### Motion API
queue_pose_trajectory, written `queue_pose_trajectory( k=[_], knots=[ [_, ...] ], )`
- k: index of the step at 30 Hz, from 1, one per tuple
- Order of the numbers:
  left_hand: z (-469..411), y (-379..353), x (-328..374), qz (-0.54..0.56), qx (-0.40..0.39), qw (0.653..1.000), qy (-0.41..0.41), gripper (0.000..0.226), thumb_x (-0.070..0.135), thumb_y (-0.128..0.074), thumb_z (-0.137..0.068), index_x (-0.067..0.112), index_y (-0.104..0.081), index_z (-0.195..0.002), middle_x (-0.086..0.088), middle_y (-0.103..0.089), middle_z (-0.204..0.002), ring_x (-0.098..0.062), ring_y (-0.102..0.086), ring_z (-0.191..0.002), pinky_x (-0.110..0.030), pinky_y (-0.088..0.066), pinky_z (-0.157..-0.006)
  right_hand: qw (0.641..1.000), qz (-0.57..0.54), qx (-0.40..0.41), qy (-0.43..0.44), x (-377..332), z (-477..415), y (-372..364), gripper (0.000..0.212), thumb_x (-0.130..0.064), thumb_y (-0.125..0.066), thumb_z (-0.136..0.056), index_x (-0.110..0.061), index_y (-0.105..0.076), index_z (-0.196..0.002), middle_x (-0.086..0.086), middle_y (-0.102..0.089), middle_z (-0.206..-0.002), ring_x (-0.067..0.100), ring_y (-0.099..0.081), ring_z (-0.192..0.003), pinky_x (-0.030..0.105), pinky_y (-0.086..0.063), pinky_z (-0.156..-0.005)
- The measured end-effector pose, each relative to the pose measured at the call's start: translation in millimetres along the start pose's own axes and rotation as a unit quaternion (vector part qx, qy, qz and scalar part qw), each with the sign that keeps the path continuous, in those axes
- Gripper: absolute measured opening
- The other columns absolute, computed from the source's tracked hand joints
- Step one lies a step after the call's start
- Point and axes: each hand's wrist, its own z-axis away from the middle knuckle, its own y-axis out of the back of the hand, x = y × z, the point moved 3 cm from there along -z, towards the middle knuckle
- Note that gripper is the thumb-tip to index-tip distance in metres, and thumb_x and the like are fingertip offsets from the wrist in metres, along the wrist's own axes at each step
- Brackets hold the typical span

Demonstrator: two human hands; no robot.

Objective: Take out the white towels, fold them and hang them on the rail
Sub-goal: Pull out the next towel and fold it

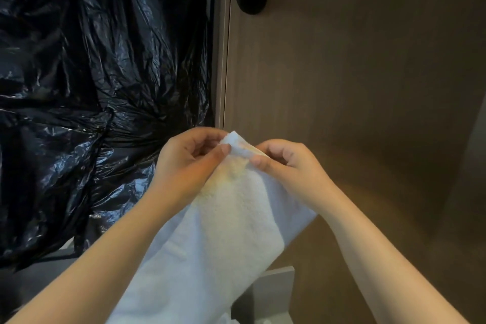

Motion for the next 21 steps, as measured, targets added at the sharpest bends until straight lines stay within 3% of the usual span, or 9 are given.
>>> queue_pose_trajectory(
  k=[2,5,11,15,16,19,21],
  knots=[
    [4,6,-10,0.011,-0.018,1.000,0.016,0.013,0.022,-0.071,-0.085,0.026,-0.073,-0.097,0.005,-0.074,-0.090,-0.011,-0.070,-0.084,-0.025,-0.057,-0.073,1.000,0.005,-0.004,-0.001,0,-1,-7,0.018,-0.032,-0.063,-0.093,-0.018,-0.071,-0.087,-0.002,-0.067,-0.080,0.016,-0.063,-0.077,0.034,-0.047,-0.067],
    [17,13,-33,0.051,-0.046,0.996,0.051,0.021,0.039,-0.068,-0.079,0.029,-0.074,-0.096,0.005,-0.075,-0.092,-0.009,-0.071,-0.084,-0.023,-0.057,-0.072,0.999,0.035,-0.004,0.016,-3,-2,-18,0.017,-0.029,-0.064,-0.094,-0.017,-0.068,-0.083,-0.013,-0.060,-0.071,0.001,-0.053,-0.067,0.014,-0.036,-0.059],
    [56,13,-88,0.079,-0.112,0.984,0.111,0.027,0.033,-0.060,-0.085,0.013,-0.072,-0.098,-0.003,-0.075,-0.094,-0.015,-0.071,-0.087,-0.019,-0.054,-0.074,0.996,0.088,0.003,0.029,-15,-6,-26,0.018,-0.029,-0.064,-0.094,-0.014,-0.069,-0.085,-0.011,-0.062,-0.075,0.003,-0.055,-0.073,0.013,-0.036,-0.061],
    [73,12,-107,0.063,-0.133,0.980,0.135,0.031,0.034,-0.058,-0.087,0.009,-0.070,-0.101,-0.006,-0.074,-0.093,-0.027,-0.070,-0.086,-0.034,-0.055,-0.077,0.994,0.104,0.030,0.018,-15,-7,-22,0.021,-0.029,-0.063,-0.094,-0.014,-0.067,-0.080,-0.022,-0.054,-0.063,-0.002,-0.050,-0.064,0.011,-0.033,-0.058],
    [75,12,-109,0.054,-0.136,0.980,0.136,0.031,0.036,-0.057,-0.088,0.009,-0.069,-0.100,-0.006,-0.073,-0.090,-0.025,-0.069,-0.081,-0.036,-0.054,-0.074,0.993,0.109,0.038,0.015,-15,-7,-21,0.022,-0.029,-0.063,-0.094,-0.014,-0.067,-0.080,-0.022,-0.053,-0.063,-0.001,-0.049,-0.062,0.012,-0.033,-0.057],
    [80,16,-114,0.020,-0.124,0.985,0.122,0.026,0.042,-0.055,-0.087,0.019,-0.066,-0.085,0.009,-0.056,-0.063,-0.002,-0.047,-0.053,-0.018,-0.038,-0.053,0.992,0.111,0.063,0.002,-10,-3,-19,0.022,-0.031,-0.061,-0.096,-0.019,-0.064,-0.077,-0.018,-0.053,-0.064,0.000,-0.047,-0.061,0.012,-0.033,-0.055],
    [85,19,-117,-0.010,-0.117,0.987,0.110,0.023,0.044,-0.053,-0.088,0.032,-0.056,-0.069,0.013,-0.046,-0.056,0.000,-0.040,-0.051,-0.014,-0.031,-0.049,0.991,0.106,0.074,-0.018,-3,3,-21,0.025,-0.031,-0.060,-0.096,-0.021,-0.061,-0.074,-0.019,-0.050,-0.062,0.001,-0.046,-0.059,0.013,-0.032,-0.054]
  ],
)
